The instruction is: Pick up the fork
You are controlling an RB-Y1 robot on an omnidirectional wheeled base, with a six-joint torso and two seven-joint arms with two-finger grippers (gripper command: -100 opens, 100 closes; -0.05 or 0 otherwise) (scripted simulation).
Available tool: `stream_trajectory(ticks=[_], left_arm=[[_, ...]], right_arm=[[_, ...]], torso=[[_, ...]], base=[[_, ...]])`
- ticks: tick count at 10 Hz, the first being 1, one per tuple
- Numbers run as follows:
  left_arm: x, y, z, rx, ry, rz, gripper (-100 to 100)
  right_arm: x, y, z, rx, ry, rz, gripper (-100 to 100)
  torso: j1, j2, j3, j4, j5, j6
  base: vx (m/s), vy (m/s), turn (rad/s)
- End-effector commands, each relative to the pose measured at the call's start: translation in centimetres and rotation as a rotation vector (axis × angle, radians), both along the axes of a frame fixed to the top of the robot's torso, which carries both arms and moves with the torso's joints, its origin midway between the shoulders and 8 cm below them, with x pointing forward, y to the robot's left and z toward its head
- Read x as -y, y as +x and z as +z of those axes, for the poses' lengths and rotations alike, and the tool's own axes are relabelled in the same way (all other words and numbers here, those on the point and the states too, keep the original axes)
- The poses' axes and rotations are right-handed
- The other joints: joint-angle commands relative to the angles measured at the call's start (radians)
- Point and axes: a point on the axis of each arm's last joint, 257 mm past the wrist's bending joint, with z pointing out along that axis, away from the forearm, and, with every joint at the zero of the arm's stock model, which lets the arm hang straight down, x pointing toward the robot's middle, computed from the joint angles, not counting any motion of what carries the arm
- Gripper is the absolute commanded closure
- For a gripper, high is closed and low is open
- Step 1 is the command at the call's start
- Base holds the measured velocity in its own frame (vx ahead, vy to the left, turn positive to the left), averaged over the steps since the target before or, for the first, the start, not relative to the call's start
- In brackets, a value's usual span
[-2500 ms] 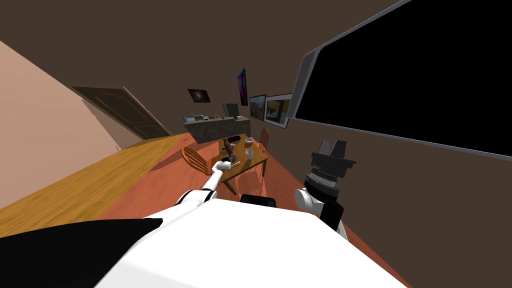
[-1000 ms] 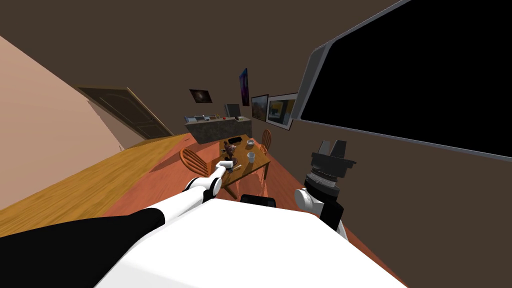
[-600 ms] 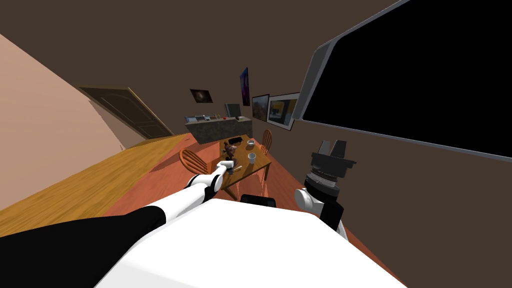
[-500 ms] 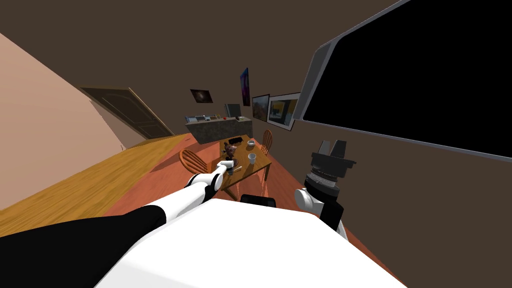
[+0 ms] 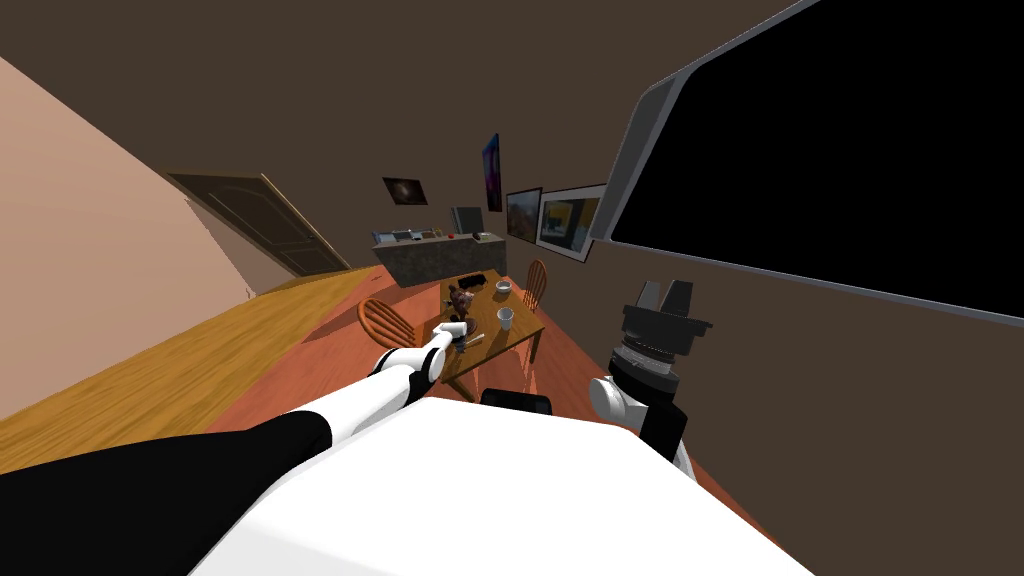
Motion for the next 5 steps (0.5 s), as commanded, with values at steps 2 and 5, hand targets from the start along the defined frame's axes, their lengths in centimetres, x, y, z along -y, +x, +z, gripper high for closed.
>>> stream_trajectory(ticks=[2, 5], left_arm=[[-0.6, -1.1, -1.1, 0.001, 0.001, -0.026, -100], [-1.2, -2.2, -2.0, 0.001, 0.002, -0.046, -100]], right_arm=[[0.0, 0.0, 0.0, 0.000, 0.000, 0.000, 0], [0.0, 0.0, 0.0, 0.000, 0.000, 0.000, 0]], torso=[[-0.001, -0.002, -0.001, 0.000, 0.000, 0.000], [-0.003, -0.003, -0.002, -0.001, -0.001, 0.000]], base=[[0.104, -0.053, 0.087], [0.082, -0.060, 0.068]])
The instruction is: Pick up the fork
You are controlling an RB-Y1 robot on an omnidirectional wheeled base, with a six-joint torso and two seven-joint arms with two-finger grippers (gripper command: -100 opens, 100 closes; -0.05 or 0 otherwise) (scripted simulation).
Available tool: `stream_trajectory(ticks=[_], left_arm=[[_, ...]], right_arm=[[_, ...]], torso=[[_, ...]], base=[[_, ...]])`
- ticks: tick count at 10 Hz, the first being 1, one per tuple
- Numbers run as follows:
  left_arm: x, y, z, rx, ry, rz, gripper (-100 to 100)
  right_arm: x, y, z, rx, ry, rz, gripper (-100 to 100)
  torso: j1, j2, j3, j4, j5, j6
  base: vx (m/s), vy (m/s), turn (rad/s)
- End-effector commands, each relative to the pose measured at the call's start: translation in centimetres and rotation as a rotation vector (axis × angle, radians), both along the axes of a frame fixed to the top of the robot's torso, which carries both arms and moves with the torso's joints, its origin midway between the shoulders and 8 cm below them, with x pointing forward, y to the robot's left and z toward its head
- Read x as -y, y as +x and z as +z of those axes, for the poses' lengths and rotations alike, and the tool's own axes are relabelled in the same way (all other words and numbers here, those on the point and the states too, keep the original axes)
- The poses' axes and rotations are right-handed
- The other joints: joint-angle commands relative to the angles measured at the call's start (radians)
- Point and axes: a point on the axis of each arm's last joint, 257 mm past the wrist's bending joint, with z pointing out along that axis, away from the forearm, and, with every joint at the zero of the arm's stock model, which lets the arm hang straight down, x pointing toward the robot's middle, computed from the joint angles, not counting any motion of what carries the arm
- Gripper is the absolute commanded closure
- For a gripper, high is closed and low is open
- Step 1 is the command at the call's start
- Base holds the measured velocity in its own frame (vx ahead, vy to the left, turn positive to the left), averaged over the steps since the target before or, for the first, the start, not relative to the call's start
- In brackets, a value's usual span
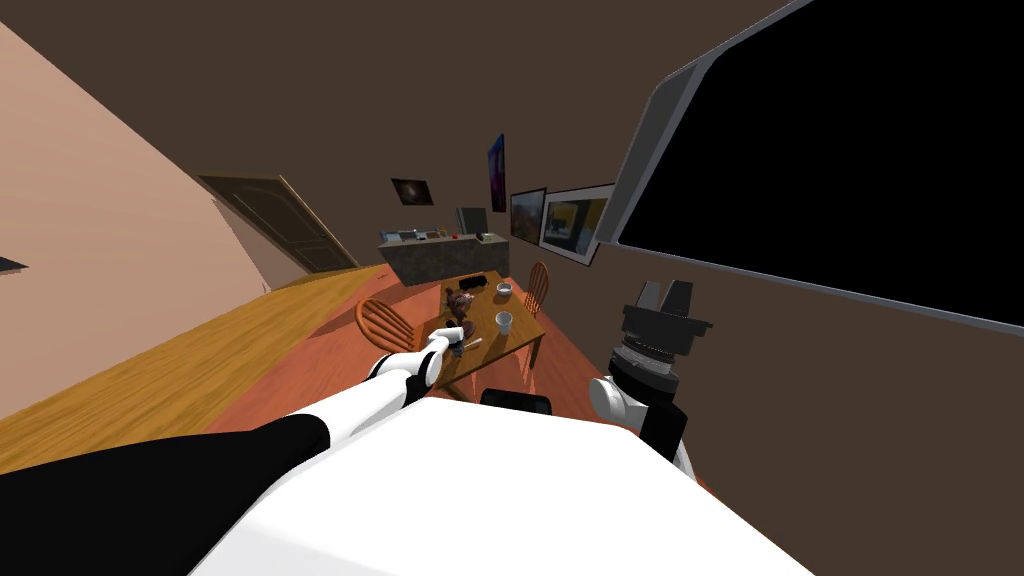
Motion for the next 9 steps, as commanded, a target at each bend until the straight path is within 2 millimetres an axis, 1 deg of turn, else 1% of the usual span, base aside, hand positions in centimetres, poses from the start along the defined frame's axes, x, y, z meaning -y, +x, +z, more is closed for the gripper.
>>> stream_trajectory(ticks=[1, 2, 6, 7, 8, 9], left_arm=[[0.0, 0.0, 0.0, 0.000, 0.000, 0.000, -100], [0.0, 0.0, 0.0, 0.001, 0.001, -0.003, 100], [0.0, 0.0, 0.0, 0.001, -0.002, 0.002, 100], [0.0, 0.0, 0.0, 0.002, -0.002, 0.002, 0], [0.5, 0.8, 0.7, 0.001, 0.000, 0.015, 100], [0.6, 1.1, 0.9, 0.001, -0.001, 0.020, 100]], right_arm=[[0.0, 0.0, 0.0, 0.000, 0.000, 0.000, 0], [0.0, 0.0, 0.0, 0.000, 0.000, 0.000, 0], [0.0, 0.0, 0.0, 0.000, 0.000, 0.000, 0], [0.0, 0.0, 0.0, 0.000, 0.000, 0.000, 0], [0.0, 0.0, 0.0, 0.000, 0.000, 0.000, 0], [0.0, 0.0, 0.0, 0.000, 0.000, 0.000, 0]], torso=[[0.000, 0.000, 0.000, 0.000, 0.000, 0.000], [0.002, 0.002, 0.001, 0.000, 0.000, 0.000], [0.004, 0.004, 0.002, 0.001, 0.001, 0.001], [0.004, 0.004, 0.002, 0.001, 0.001, 0.001], [0.004, 0.004, 0.002, 0.000, 0.001, 0.001], [0.006, 0.008, 0.004, 0.001, 0.002, 0.003]], base=[[0.026, -0.021, 0.008], [0.006, -0.005, -0.001], [0.000, -0.001, 0.003], [0.000, 0.000, 0.000], [-0.084, 0.048, -0.127], [-0.123, 0.072, -0.137]])
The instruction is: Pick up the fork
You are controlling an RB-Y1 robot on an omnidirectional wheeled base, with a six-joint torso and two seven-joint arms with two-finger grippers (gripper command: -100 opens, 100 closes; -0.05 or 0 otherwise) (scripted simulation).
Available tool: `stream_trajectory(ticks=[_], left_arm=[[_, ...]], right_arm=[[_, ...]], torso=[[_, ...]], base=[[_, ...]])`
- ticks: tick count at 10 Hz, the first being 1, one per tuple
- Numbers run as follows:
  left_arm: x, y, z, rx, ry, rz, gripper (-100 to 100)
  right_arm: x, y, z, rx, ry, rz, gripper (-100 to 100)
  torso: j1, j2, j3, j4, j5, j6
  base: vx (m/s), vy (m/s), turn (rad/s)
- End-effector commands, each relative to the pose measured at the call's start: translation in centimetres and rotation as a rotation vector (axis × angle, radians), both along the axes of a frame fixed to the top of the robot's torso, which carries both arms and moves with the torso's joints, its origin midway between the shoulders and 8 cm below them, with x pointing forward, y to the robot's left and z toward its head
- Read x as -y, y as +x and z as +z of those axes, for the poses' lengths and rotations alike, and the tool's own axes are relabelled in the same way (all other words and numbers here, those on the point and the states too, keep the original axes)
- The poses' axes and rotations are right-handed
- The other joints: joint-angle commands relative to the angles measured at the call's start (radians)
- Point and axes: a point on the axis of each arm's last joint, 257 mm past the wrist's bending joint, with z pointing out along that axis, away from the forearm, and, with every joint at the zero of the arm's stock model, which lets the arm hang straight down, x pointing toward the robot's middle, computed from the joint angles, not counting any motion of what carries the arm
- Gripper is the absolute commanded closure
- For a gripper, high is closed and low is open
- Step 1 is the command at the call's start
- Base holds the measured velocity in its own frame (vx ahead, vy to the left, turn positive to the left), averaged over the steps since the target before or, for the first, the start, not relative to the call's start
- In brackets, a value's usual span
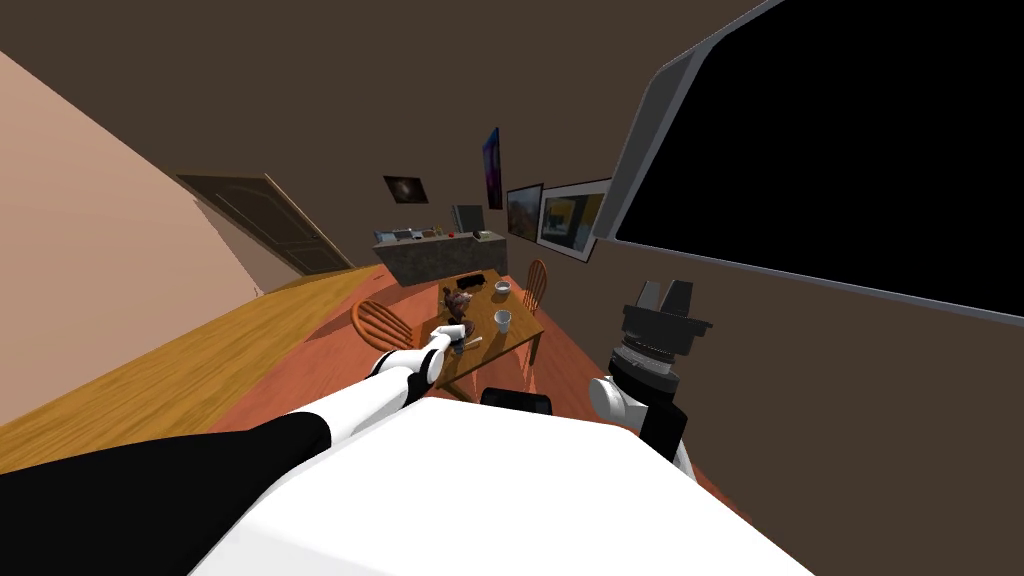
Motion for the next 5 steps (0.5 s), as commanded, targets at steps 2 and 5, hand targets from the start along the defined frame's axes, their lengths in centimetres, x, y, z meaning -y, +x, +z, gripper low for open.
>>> stream_trajectory(ticks=[2, 5], left_arm=[[0.39, 0.61, 0.63, -0.003, 0.000, 0.016, 100], [0.60, 0.87, 0.85, -0.004, 0.000, 0.022, 0]], right_arm=[[0.00, 0.00, 0.00, 0.000, 0.000, 0.000, 0], [0.00, 0.00, 0.00, 0.000, 0.000, 0.000, 0]], torso=[[0.000, 0.000, 0.000, 0.000, 0.000, 0.000], [-0.002, -0.004, -0.002, -0.001, 0.000, -0.001]], base=[[-0.086, 0.062, -0.059], [-0.031, 0.024, -0.021]])
